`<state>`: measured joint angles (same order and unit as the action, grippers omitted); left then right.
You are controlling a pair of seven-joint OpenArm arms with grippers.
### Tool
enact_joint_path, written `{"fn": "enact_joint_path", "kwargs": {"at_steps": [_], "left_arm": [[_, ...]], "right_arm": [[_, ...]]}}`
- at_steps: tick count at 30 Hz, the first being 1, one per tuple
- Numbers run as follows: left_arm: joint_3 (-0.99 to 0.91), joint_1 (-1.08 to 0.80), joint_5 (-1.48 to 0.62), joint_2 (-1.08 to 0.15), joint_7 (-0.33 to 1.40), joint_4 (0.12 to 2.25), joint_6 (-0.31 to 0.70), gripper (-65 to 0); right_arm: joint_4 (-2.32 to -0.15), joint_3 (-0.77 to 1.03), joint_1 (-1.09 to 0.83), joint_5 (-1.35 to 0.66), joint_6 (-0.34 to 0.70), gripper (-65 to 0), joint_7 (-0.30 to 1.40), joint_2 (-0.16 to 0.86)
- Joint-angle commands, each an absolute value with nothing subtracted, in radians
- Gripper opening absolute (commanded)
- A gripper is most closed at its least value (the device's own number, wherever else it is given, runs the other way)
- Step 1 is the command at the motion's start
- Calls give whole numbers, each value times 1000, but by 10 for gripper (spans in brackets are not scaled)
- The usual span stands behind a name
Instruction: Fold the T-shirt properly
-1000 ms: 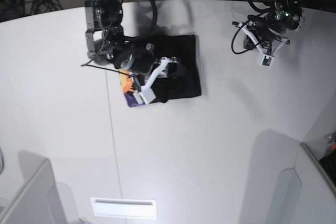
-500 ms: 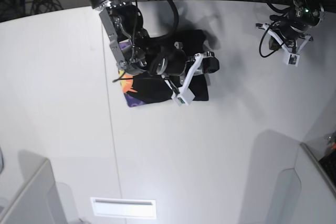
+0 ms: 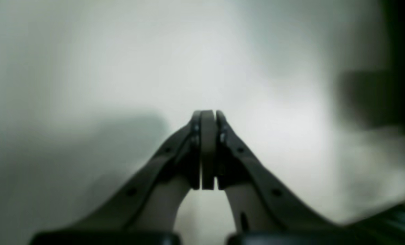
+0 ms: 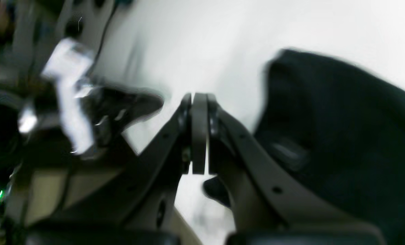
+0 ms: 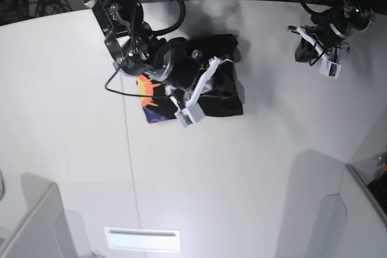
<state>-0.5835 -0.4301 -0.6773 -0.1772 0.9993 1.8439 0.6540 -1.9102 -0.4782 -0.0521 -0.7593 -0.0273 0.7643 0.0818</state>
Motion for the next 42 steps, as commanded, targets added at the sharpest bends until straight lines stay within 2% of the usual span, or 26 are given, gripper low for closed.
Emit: {"fn": "enact_joint_path", "kwargs": {"at_steps": [1,2,4,6,8,9,11,15,21,27,32,35,37,38,42], "left_arm": [[-590,-437,-742,-193,984,1860,661,-650],[-587,-444,-805,-193,984,1860,656,-647],[-585,-444,-900,-189,984,1860,636,-429],[-576,-441,-952,-186,984,1860,630,-242],[-526,-423,-986,-186,984,1857,630,-104],[-490,-407,-997,-186,984,1851,630,-61],[-430,-384,-1009,-183,984,1839,630,-25],[-357,-323,-1006,-133,984,1774,624,-26],[-274,-260,-1006,-111,980,1681,466,-26],[-191,-193,-1004,-111,978,1581,407,-26],[-125,-154,-1004,-111,978,1524,311,-28],[-82,-133,-1004,-114,978,1486,292,-35],[-51,-117,-1004,-116,978,1460,278,-97],[-38,-113,-1004,-116,978,1445,272,-150],[-28,-102,-1004,-116,978,1411,248,-418]], "right_arm": [[-1929,-452,-68,-774,-24,-650,716,88],[-1929,-423,-96,-774,-24,-650,684,102],[-1929,-380,-133,-774,-24,-650,651,119],[-1929,-354,-143,-774,-22,-650,648,137],[-1929,-337,-153,-774,-21,-650,647,159],[-1931,-331,-157,-774,-21,-650,645,166],[-1931,-325,-163,-774,-21,-650,645,174],[-1931,-325,-174,-774,-19,-650,644,193],[-1933,-312,-188,-774,-19,-650,636,205],[-1962,-257,-260,-774,-18,-650,519,203],[-1962,-183,-292,-774,-18,-650,507,203],[-1962,-162,-298,-774,-18,-650,507,203],[-1962,-162,-298,-774,-18,-650,507,205],[-1962,-162,-298,-774,-18,-650,507,205],[-1962,-162,-298,-774,-18,-650,506,205]]}}
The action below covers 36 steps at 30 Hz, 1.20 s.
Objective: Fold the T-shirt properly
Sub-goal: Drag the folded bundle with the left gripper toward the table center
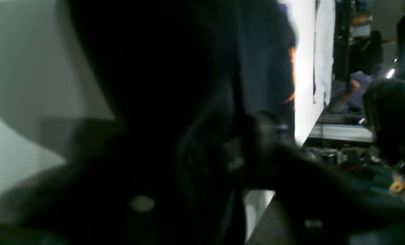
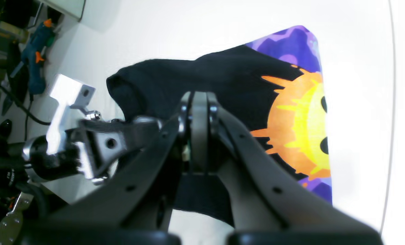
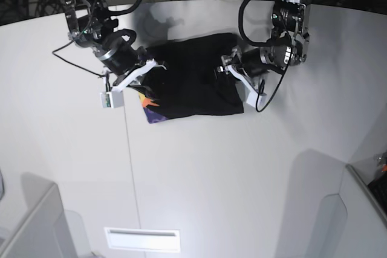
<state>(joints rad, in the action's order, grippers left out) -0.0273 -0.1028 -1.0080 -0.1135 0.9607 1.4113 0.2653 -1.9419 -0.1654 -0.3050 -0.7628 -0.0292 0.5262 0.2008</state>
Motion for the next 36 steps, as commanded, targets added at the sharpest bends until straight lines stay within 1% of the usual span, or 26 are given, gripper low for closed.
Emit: {"fn": "enact_joint_path", "kwargs": {"at_steps": [1,4,8,10,18,25,36], "left_arm": [[-27,-102,-1004,-117,978,1408,240,-489],[-25,-99,-986,-119,980,1408,214,-650],[-1,-79,-883,-125,986,1415,202,-650],[44,-70,-854,-160,986,1422,202,-650],[323,50,-852,-337,986,1429,202,-650],[567,209,-849,-443,987,1429,202,-650],[889,437,-846,-456,984,1425,202,-650]], "right_arm": [[-1962,-162,-298,-774,-18,-650,506,205],[-1962,-162,-298,-774,-18,-650,504,205],[-1962,-162,-298,-774,-18,-650,504,205],[-1962,-160,-298,-774,-18,-650,504,213],[-1962,-53,-334,-774,-18,-650,506,219],[-1960,42,-372,-774,-18,-650,507,219],[-1931,153,-432,-774,-18,-650,507,216]]}}
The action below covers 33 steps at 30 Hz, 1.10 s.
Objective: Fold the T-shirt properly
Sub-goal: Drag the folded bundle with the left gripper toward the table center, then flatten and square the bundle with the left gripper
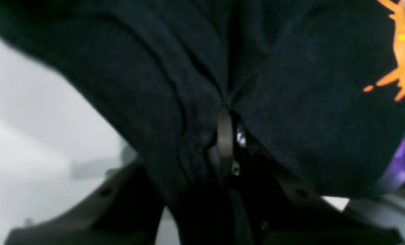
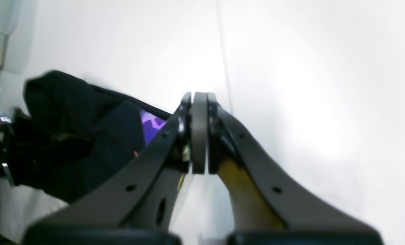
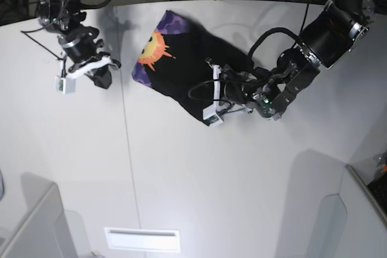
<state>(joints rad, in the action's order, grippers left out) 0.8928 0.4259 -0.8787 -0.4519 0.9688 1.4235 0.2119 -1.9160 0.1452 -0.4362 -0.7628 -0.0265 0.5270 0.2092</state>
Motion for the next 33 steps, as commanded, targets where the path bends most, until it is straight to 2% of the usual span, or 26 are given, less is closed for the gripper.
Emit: {"fn": "enact_joint_path", "kwargs": {"at_steps": [1,11,15,19,28,30,33], "left_arm": [[918,460,-846,-456,984,1425,202,-650],[1167,673,-837,-449,980,1429,205,-650],[1213,694,-685,-420,980,1461,211,-650],[1245,677,-460,-410,980,1527,346,-650],[1167,539,12,-346,974,1590,656,-650],[1152,513,59,-325,944,1607,696,-650],[1153,487,102,-312,906,1616,698,-650]], "right_arm": [[-1931,162,-441,-774,-18,-650,507,214],[-1931,248,-513,-773,-18,-650,507,150],[-1922,248,-530,-769,-19,-650,506,116],[-1897,249,-532,-768,-22,-650,504,94],[-1824,249,-530,-768,-24,-650,503,79],[-1819,249,-530,-768,-24,-650,503,79],[-1807,249,-532,-768,-24,-650,503,79]]}}
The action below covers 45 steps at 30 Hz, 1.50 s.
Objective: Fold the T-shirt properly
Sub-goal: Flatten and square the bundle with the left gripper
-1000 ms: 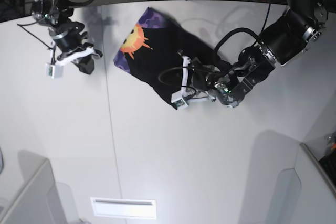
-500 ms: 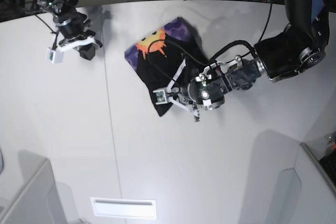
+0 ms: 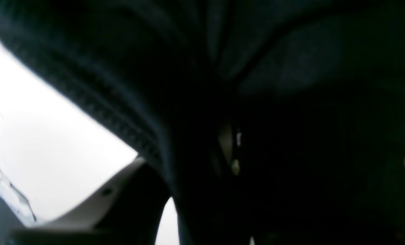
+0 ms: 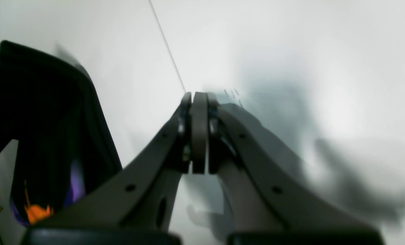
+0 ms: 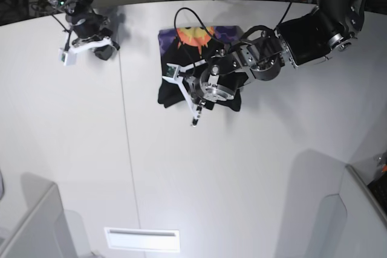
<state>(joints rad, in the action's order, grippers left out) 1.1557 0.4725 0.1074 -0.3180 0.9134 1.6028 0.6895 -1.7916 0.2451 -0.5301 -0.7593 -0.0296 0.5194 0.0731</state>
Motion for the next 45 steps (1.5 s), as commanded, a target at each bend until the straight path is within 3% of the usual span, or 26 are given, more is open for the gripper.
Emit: {"fn": "enact_joint_path", "kwargs": {"at_steps": [1,12,18,41,45], "left_arm": [[1155,486,104,-312,905,1616,698,-650],[1144,472,99,-298,912,1612,698,-650],[1144,450,97,-295,1007,1613,698,-650],[1142,483,108,-291,1012,1618,698,-650],[1142,489,108,-291,1012,1620,698,-438]], "right_arm": [[-1807,249,-532,-768,-24,-650,503,79],[-1801,326,-538,-768,-24,-650,509,58],[-1801,323,-538,-768,-24,-650,509,58],[-1802,320,-547,-769,-21,-650,509,51],[-1802,320,-547,-769,-21,-650,509,51]]}}
